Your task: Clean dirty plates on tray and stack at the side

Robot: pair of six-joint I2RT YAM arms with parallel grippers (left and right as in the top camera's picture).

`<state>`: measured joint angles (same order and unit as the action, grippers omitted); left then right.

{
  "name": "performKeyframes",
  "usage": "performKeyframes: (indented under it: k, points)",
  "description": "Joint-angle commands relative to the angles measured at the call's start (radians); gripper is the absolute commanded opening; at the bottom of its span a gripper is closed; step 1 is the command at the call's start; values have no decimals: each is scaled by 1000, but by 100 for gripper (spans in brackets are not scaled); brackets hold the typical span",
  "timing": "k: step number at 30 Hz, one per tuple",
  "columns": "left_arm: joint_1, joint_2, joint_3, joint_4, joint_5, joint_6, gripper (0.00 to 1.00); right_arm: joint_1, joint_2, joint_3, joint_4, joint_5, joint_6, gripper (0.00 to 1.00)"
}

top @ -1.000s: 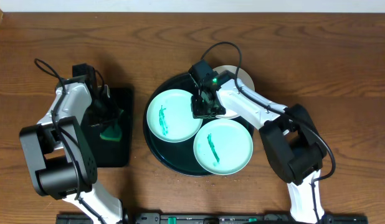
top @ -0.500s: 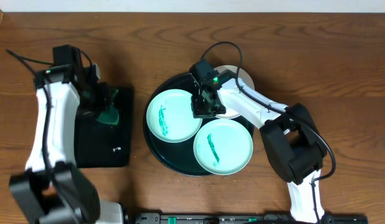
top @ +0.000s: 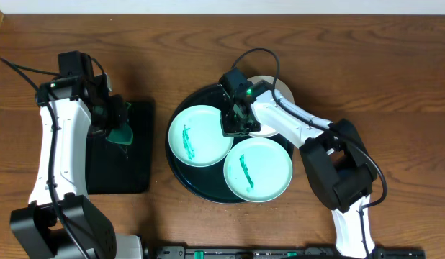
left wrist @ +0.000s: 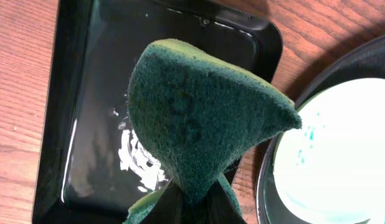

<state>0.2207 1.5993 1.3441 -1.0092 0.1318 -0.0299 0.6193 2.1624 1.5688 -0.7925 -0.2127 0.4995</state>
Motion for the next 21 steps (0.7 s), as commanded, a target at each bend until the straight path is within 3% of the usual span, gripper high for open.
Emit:
performKeyframes:
  k: [1,4,12,21]
  points:
    - [-10,0,15,8,17,-28,7,-5,26,14,-3,-2,-18,1]
    - [-70,2,15,21,114,-50,8,-5,26,14,1,-3,-17,1]
    - [-312,103,11,61,82,-260,7,-5,26,14,7,-6,-14,1]
    - [-404,312,7,77,33,-384,7,-5,26,14,8,-5,-14,1]
